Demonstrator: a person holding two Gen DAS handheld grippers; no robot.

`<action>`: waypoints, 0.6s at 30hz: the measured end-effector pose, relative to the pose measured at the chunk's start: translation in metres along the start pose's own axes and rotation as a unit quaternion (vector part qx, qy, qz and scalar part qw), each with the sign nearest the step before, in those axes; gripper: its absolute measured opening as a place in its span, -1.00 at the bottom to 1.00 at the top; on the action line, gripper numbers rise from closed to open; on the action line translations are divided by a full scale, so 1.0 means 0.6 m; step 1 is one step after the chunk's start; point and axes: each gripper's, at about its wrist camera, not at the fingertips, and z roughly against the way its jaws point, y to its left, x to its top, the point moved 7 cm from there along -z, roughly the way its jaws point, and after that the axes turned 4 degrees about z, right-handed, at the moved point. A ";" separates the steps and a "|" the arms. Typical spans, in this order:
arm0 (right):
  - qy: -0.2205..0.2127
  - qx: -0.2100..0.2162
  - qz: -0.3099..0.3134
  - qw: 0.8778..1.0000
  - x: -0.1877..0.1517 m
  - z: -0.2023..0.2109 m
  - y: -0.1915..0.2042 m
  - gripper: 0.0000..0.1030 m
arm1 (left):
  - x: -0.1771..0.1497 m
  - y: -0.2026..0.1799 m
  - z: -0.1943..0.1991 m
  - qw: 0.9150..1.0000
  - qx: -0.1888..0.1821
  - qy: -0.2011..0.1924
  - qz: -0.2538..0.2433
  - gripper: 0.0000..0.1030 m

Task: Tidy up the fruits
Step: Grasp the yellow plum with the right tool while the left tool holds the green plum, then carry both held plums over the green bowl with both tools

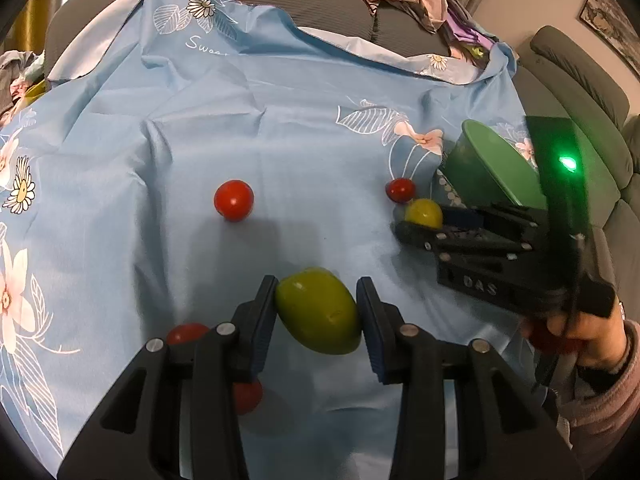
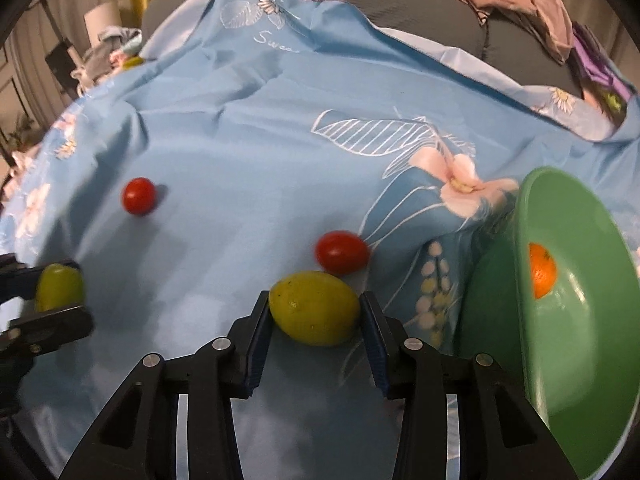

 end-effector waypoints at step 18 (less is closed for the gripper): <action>-0.078 0.085 -0.029 0.993 -0.036 0.128 0.036 -0.16 | 0.001 -0.066 0.036 0.998 0.021 -0.017 -0.051 -0.23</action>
